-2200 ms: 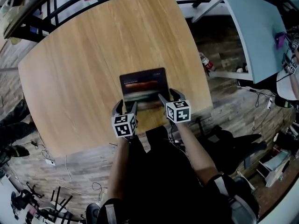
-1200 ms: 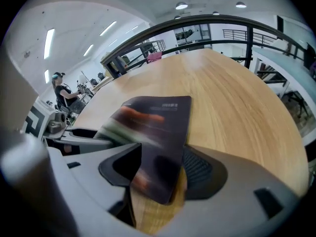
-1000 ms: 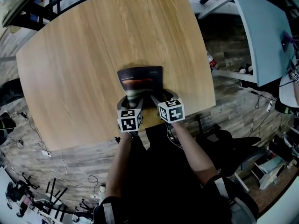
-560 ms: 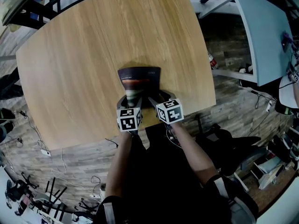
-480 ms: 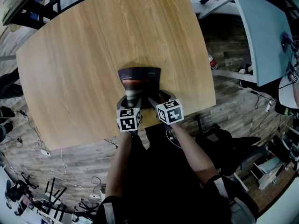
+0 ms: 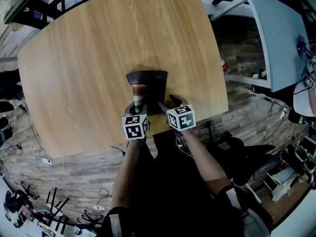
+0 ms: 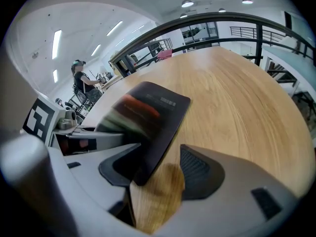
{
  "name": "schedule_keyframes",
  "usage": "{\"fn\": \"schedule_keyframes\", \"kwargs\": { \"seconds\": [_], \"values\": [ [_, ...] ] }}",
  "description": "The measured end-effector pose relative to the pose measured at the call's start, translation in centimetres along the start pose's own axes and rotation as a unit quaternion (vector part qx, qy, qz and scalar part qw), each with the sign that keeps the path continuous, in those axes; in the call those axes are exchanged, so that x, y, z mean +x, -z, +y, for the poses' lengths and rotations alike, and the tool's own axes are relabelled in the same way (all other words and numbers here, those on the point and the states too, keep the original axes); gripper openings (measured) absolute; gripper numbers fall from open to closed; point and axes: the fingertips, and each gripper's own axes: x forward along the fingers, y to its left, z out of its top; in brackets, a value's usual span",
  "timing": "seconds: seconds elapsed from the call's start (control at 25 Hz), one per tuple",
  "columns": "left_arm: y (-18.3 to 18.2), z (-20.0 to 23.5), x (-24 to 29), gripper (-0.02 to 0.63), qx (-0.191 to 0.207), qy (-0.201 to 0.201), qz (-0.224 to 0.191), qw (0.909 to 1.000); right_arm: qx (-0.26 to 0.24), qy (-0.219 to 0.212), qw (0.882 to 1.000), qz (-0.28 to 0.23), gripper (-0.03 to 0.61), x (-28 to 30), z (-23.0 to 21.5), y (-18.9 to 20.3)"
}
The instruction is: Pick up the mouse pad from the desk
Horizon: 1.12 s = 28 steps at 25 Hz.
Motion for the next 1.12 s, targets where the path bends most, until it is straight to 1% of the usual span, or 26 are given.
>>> {"fn": "schedule_keyframes", "kwargs": {
  "seconds": [0.16,0.48,0.76,0.84,0.88,0.92,1.12],
  "values": [
    [-0.1,0.1,0.0,0.069,-0.005,0.008,-0.008,0.9999,0.001,0.004,1.0,-0.005,0.242,-0.2,-0.1,-0.2],
    [-0.4,0.4,-0.6,0.048,-0.002,0.009,-0.019,0.9998,-0.001,0.01,1.0,-0.009,0.242,-0.4,0.1,-0.5],
    [-0.8,1.1,-1.7,0.043,-0.011,0.012,-0.037,0.9992,0.011,-0.016,1.0,-0.021,0.241,-0.6,1.6,-1.1],
    [-0.8,1.2,-2.0,0.043,-0.008,0.013,-0.04,0.9991,0.008,-0.014,0.999,-0.028,0.22,-0.6,1.8,-1.3],
    [-0.9,1.3,-2.2,0.043,-0.007,0.013,-0.042,0.999,0.005,-0.01,0.999,-0.033,0.185,-0.7,1.8,-1.5],
    [-1.0,1.4,-2.4,0.043,-0.007,0.013,-0.044,0.9989,0.003,-0.007,0.999,-0.038,0.166,-0.8,1.9,-1.7],
    [-1.1,1.8,-3.3,0.043,-0.01,0.015,-0.058,0.9982,-0.003,0.0,0.999,-0.04,0.167,-0.9,2.6,-1.8]
  ]
}}
